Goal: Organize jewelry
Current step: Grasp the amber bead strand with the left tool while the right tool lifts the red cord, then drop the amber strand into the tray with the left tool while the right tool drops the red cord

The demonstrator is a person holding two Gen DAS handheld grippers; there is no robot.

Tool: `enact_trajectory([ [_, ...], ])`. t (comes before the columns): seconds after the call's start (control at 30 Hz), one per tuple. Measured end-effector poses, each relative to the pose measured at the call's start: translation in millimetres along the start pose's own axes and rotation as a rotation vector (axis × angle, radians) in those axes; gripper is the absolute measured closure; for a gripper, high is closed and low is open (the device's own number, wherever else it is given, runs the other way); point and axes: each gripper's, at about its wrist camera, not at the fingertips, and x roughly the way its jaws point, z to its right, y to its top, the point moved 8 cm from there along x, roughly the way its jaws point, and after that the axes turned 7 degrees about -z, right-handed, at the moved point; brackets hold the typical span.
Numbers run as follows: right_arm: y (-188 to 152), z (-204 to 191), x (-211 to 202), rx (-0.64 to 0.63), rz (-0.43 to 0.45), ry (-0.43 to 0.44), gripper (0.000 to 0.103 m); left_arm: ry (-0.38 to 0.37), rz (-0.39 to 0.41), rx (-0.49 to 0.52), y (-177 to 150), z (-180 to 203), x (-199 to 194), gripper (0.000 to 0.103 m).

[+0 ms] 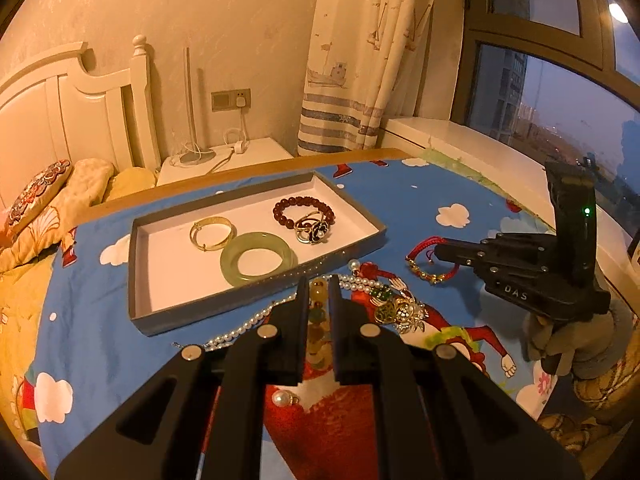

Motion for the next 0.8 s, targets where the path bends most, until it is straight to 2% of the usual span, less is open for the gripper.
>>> enact_trajectory([
  [0.4,6.1,-9.6,-12.3,-0.014,0.032,0.008,0.098,0.030,0.005,0.020,2.2,-0.8,-8.3,0.094],
  [0.8,39.8,-41.8,-14.4,-0.112,0.074,0.021,0.098,0.076,0.027,0.016,16.4,-18.5,-16.4,0.094],
])
